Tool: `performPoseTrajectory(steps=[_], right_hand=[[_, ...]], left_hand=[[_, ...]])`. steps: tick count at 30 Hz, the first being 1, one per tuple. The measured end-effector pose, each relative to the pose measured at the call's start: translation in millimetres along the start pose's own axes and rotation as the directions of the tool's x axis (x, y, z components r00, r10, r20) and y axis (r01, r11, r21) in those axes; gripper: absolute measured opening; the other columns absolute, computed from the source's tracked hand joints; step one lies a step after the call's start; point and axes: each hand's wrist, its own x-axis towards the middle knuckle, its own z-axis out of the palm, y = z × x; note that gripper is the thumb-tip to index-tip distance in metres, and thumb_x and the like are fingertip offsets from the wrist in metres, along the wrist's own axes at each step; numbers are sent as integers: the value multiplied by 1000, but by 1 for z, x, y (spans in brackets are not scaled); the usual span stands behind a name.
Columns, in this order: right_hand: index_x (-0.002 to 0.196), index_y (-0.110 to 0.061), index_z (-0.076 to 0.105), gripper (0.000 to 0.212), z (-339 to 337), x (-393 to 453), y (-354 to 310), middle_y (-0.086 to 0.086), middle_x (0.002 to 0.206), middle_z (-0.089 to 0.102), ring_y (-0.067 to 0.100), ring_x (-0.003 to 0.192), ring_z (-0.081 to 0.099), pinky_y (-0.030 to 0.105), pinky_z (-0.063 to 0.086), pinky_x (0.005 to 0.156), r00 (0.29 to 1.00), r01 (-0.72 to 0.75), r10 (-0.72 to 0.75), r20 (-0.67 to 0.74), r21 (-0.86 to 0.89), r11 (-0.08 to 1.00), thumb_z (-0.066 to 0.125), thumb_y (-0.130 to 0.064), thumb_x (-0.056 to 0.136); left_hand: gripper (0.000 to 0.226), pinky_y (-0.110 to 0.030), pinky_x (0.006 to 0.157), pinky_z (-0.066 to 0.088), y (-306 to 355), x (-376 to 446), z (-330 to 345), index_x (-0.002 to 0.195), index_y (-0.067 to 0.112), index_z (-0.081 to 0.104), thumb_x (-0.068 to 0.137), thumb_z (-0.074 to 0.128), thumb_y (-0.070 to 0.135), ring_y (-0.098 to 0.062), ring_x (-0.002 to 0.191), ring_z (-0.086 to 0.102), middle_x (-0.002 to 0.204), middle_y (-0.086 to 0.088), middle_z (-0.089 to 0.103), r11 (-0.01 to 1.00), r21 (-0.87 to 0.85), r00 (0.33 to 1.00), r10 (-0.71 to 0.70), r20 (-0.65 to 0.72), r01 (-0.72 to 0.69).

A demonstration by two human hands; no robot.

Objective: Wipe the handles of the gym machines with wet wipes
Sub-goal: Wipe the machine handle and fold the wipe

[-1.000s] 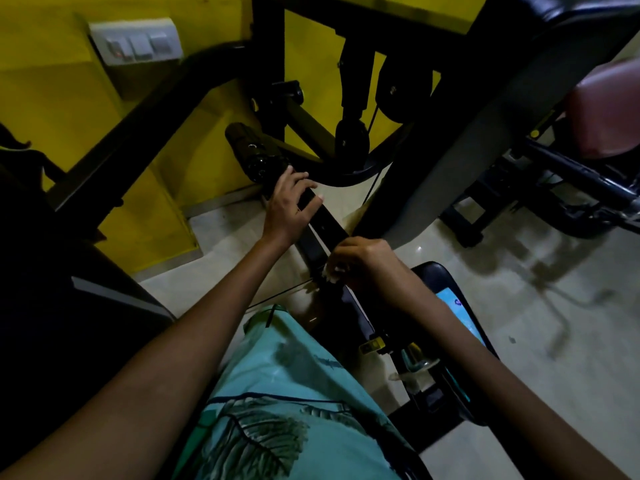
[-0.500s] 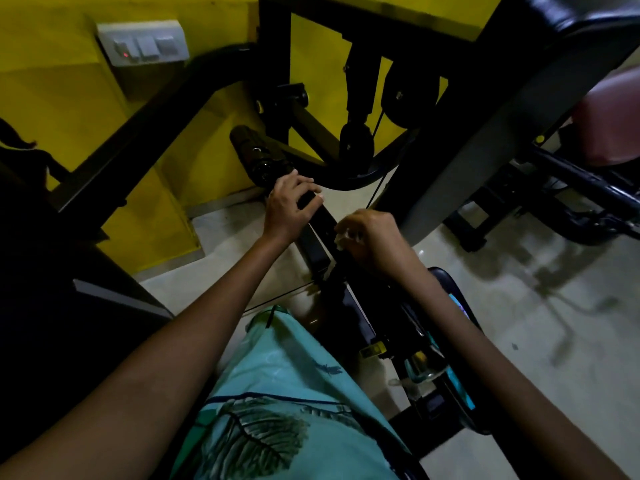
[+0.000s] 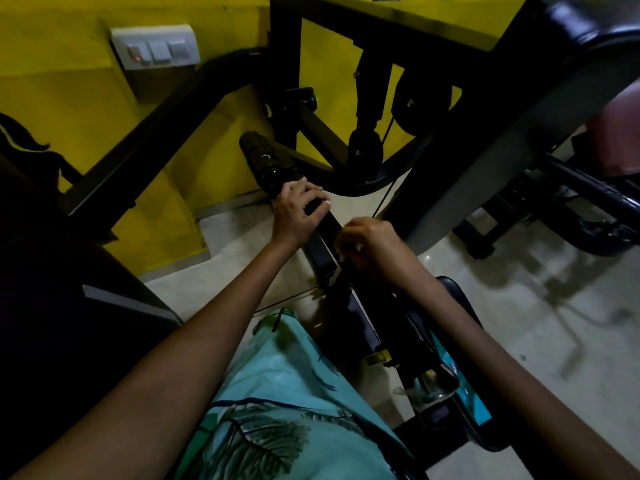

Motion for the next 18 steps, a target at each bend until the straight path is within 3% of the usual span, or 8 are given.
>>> performPoseTrajectory(steps=[4,6,9,13,15,18], right_hand=[[93,-9,71,12,-9,2,13,5,93,66,15,81,62,10,42,65,995,-94,95,-8,37,995,64,-5,84],[95,-8,70,12,-4,13,12,8,96,66,19,85,63,20,49,69,993,-97,98,-69,21,995,63,-6,85],[89,-4,70,9,7,20,-1,12,91,65,25,84,62,33,53,68,998,29,-31,-62,-25,999,65,-1,82],[83,-7,72,10,-1,12,13,9,84,67,21,74,63,17,42,63,998,65,-65,-1,5,998,70,0,77],[87,-8,72,9,-2,18,21,7,87,66,18,73,64,10,39,63,999,18,-16,-43,32,999,68,-3,80],[88,-6,71,10,8,31,14,9,89,65,19,78,63,12,41,65,996,43,-42,-84,16,999,68,-2,80]], left_hand=[[46,-44,95,38,-3,1,0,92,12,73,81,47,48,-23,114,46,103,-2,66,1000,23,1000,5,-16,-5],[44,-46,98,36,-3,1,1,91,12,73,82,47,47,-23,112,49,102,-3,66,999,50,999,18,-31,-17],[43,-50,104,31,-2,3,-2,90,12,73,84,46,44,-25,106,54,99,-4,67,988,138,997,72,-28,-68],[41,-42,109,18,-5,12,-14,93,8,68,87,44,40,-23,103,57,98,-7,66,960,217,984,174,28,-176],[40,-44,108,21,-10,23,-22,93,6,67,90,43,37,-24,102,57,100,-9,66,962,212,984,176,-8,-171],[35,-51,107,25,-23,44,-34,93,7,67,91,46,35,-24,105,56,103,-9,65,947,290,985,163,-62,-139]])
